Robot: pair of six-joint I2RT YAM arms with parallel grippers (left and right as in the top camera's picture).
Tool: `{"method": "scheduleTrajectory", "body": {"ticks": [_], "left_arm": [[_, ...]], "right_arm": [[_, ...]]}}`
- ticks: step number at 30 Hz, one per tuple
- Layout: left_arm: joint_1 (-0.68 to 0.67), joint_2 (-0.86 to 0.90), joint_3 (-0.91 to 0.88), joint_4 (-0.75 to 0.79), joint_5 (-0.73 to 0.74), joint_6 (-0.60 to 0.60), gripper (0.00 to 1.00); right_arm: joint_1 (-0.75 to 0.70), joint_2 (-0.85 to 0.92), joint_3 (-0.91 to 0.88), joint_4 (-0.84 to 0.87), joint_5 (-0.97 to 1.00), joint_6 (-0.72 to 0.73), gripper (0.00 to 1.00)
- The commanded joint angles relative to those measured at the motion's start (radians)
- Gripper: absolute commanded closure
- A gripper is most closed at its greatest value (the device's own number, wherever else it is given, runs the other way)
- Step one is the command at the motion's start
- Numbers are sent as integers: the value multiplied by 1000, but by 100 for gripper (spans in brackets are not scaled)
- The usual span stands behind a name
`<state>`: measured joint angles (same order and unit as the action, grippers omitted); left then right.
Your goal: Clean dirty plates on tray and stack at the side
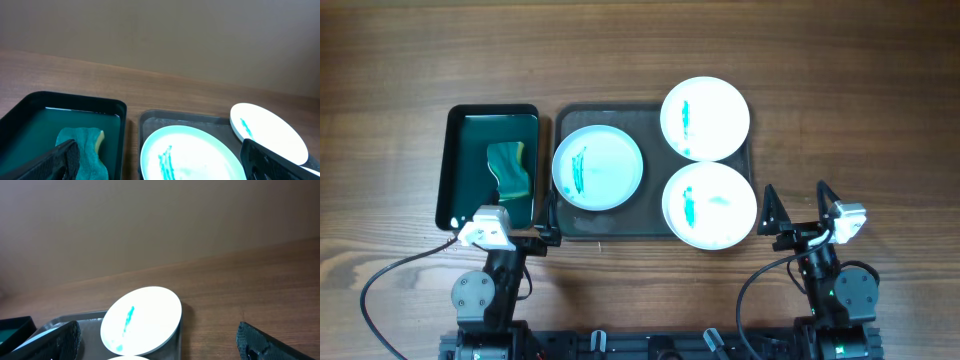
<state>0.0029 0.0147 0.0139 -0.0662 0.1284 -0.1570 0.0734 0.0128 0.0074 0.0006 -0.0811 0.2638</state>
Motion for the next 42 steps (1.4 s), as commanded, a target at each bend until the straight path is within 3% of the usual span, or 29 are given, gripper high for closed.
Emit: {"method": "scheduleTrajectory", "body": {"ticks": [1,42], "left_arm": [[1,-7,-8,0,-10,23,0],[1,-7,-8,3,4,19,0]], "right_arm": [[2,1,-2,3,12,8,0],[2,1,-2,3,11,9,0]]}}
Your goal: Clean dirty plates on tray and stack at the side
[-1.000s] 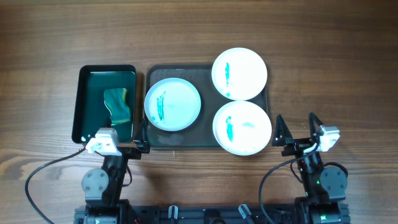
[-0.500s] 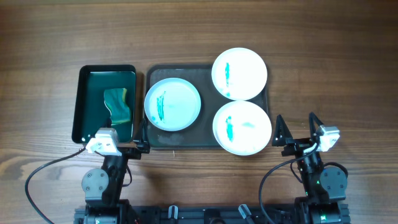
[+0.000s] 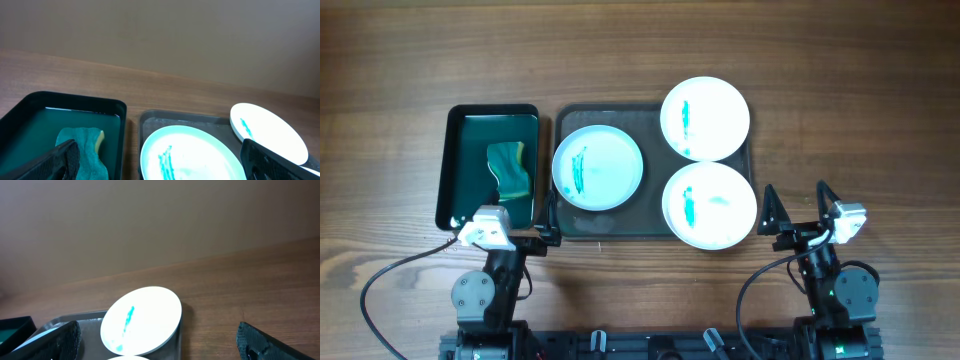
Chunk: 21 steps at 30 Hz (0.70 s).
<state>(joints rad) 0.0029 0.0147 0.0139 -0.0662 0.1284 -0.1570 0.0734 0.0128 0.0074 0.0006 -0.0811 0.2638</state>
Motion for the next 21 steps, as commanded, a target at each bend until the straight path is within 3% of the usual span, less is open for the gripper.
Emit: {"method": "scheduleTrajectory", "body": {"ticks": [1,11,16,21], "left_arm": [[1,-7,-8,3,6,19,0],[1,5,16,-21,69,19,0],[1,89,136,-121,85,19,0],[1,267,328,-253,108,24,0]], "right_arm": [[2,1,-2,3,11,9,0],[2,1,39,-19,-51,-2,0],[2,55,106,-29,-97,-7,1],[2,240,259,-116,-146,-31,0]]}}
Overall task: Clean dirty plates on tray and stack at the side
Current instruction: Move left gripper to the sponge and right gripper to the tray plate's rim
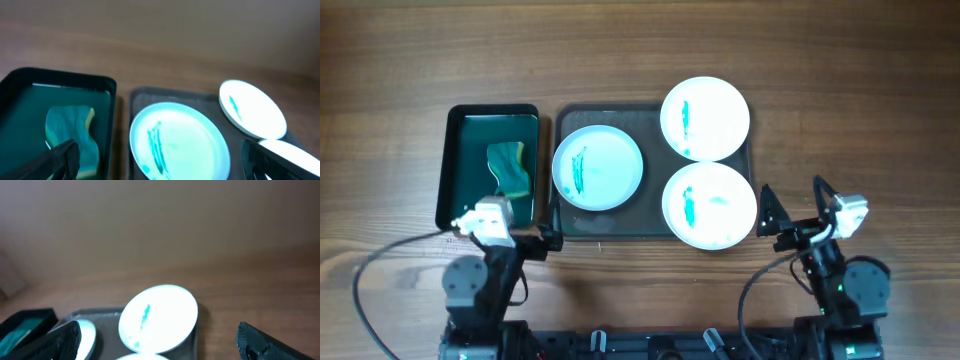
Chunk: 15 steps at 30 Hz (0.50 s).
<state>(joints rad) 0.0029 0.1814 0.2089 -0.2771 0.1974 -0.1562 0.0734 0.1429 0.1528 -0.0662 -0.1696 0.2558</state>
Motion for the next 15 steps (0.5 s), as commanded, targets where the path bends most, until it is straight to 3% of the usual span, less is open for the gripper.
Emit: {"method": "scheduleTrajectory", "body": {"ticks": [1,15], "left_arm": [[1,168,203,-93,39,23,0],[1,997,1102,-797,38,22,0]], "right_arm": [[2,176,174,-94,-68,-35,0],[2,1042,1057,-859,-101,-106,0]]}}
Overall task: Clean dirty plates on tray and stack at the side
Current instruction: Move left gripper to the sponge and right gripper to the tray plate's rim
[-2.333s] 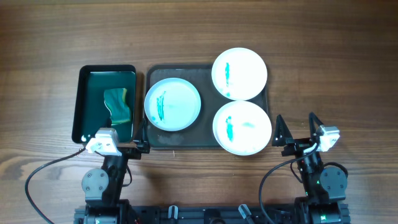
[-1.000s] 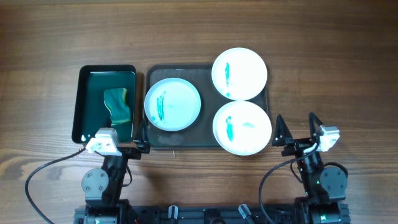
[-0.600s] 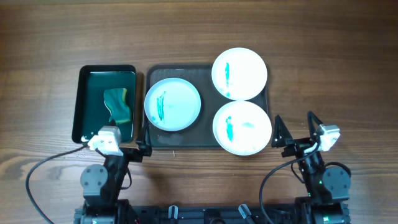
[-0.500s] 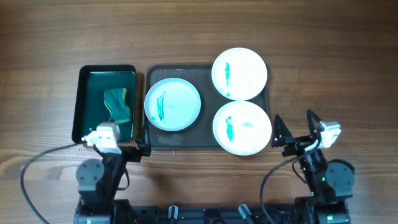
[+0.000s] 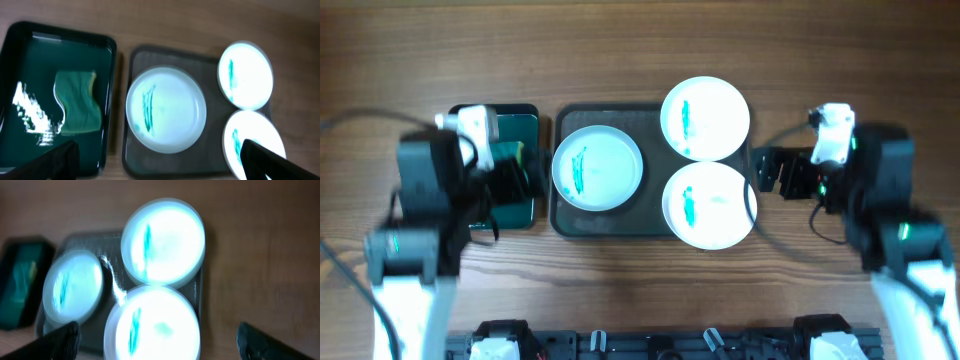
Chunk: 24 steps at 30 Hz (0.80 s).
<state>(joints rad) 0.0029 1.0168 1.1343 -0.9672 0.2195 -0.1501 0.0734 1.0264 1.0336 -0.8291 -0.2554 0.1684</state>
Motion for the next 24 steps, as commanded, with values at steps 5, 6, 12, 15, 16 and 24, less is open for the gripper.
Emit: {"method": "scheduleTrajectory", "body": {"ticks": [5,6,12,15,16,24], "left_arm": [[1,333,270,-145,24,16,0],[1,359,270,-145,24,15,0],[1,457,269,-125,23,9,0],[1,486,269,-106,21,9,0],[1,494,269,-100,19,9,0],[2,500,269,-95,-87,4,0]], "right_arm": [[2,333,278,-93,-58,-16,0],[2,362,278,-101,-77,0,0],[54,514,278,-11,-276,63,16],[135,579,281,25,-259,126,21],[175,607,291,29,-226,151,21],[399,819,444,21,-12,261,29]]}}
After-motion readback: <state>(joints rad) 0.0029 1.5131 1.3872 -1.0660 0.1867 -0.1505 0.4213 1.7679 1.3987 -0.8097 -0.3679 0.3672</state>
